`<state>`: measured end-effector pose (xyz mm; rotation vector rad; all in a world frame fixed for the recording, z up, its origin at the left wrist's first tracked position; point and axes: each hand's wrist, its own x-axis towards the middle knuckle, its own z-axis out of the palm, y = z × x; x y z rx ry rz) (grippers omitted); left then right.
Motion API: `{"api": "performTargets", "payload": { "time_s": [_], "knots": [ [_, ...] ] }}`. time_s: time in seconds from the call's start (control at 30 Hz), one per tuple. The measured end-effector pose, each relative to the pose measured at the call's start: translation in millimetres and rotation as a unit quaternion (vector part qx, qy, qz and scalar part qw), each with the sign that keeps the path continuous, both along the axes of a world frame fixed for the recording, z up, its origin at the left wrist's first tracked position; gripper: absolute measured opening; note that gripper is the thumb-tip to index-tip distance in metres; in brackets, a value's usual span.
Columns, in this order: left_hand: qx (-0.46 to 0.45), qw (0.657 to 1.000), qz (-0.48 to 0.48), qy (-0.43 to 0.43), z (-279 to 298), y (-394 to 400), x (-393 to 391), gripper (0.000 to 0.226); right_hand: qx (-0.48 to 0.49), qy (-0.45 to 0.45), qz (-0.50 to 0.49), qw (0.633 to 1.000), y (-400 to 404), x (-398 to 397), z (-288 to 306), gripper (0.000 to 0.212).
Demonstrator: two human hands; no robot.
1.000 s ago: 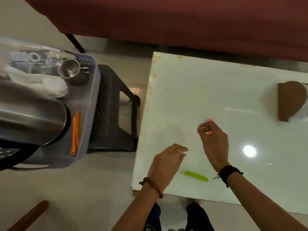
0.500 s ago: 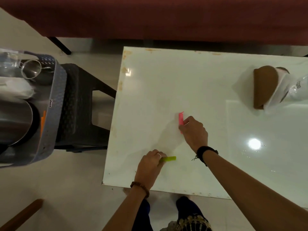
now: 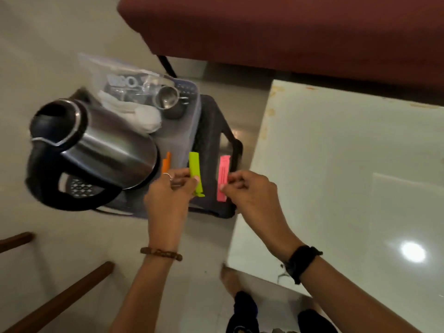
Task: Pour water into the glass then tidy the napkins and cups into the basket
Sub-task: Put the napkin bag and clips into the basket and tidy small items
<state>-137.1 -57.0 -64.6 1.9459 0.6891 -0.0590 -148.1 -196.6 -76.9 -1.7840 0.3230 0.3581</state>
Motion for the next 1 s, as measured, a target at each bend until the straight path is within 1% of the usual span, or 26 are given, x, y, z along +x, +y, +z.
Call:
{"api": "performTargets", "payload": {
  "time_s": [0.1, 0.17, 0.23, 0.3, 0.37, 0.47, 0.57, 0.6, 0.67, 0.73, 0.8, 0.87, 0.93, 1.0],
  "knots": [
    [0.154, 0.988, -0.008, 0.016, 2.3, 55.7, 15.2, 0.012, -0.022, -0.034, 0.049, 0.998, 65.0, 27.7, -0.8, 0.010],
    [0.200, 0.978, -0.035, 0.036, -8.1, 74.0, 25.9, 0.012, -0.074, -0.064, 0.082, 0.992, 95.9, 42.6, -5.6, 0.023],
    [0.210, 0.972, -0.083, 0.062, -25.5, 85.0, 36.8, 0.011, -0.145, -0.096, 0.117, 0.978, 121.4, 54.5, -13.9, 0.031],
    [0.214, 0.966, -0.123, 0.077, -43.3, 89.7, 44.9, 0.019, -0.229, -0.131, 0.142, 0.954, 138.0, 63.3, -24.6, 0.027],
    [0.216, 0.964, -0.141, 0.063, -56.4, 89.3, 48.7, 0.022, -0.301, -0.150, 0.155, 0.929, 144.6, 69.5, -33.3, 0.023],
    [0.194, 0.970, -0.142, 0.047, -70.6, 89.5, 47.7, 0.025, -0.365, -0.171, 0.174, 0.898, 148.2, 75.3, -42.0, 0.022],
    [0.171, 0.974, -0.135, 0.063, -77.1, 93.0, 44.2, 0.023, -0.400, -0.181, 0.214, 0.873, 147.2, 77.5, -44.8, 0.015],
    [0.172, 0.972, -0.144, 0.065, -77.7, 94.2, 42.7, 0.024, -0.398, -0.181, 0.219, 0.872, 145.2, 78.1, -45.0, 0.015],
    [0.183, 0.969, -0.157, 0.056, -74.0, 96.3, 38.8, 0.025, -0.363, -0.181, 0.211, 0.889, 138.8, 78.8, -44.0, 0.016],
    [0.186, 0.971, -0.150, 0.027, -66.4, 93.9, 37.1, 0.023, -0.284, -0.189, 0.180, 0.923, 128.7, 76.3, -40.6, 0.013],
    [0.162, 0.977, -0.141, -0.007, -57.2, 82.9, 36.8, 0.018, -0.192, -0.192, 0.132, 0.953, 114.1, 70.1, -36.3, 0.009],
    [0.158, 0.975, -0.154, -0.029, -48.0, 66.0, 33.5, 0.015, -0.136, -0.190, 0.079, 0.969, 94.2, 60.7, -33.7, 0.004],
    [0.199, 0.963, -0.174, -0.053, -40.8, 44.4, 26.2, 0.012, -0.119, -0.172, 0.036, 0.977, 63.1, 47.2, -34.0, 0.002],
    [0.248, 0.945, -0.191, -0.100, -32.2, 23.4, 16.6, 0.010, -0.108, -0.141, -0.004, 0.984, 27.3, 32.1, -36.5, 0.004]
  ]
}}
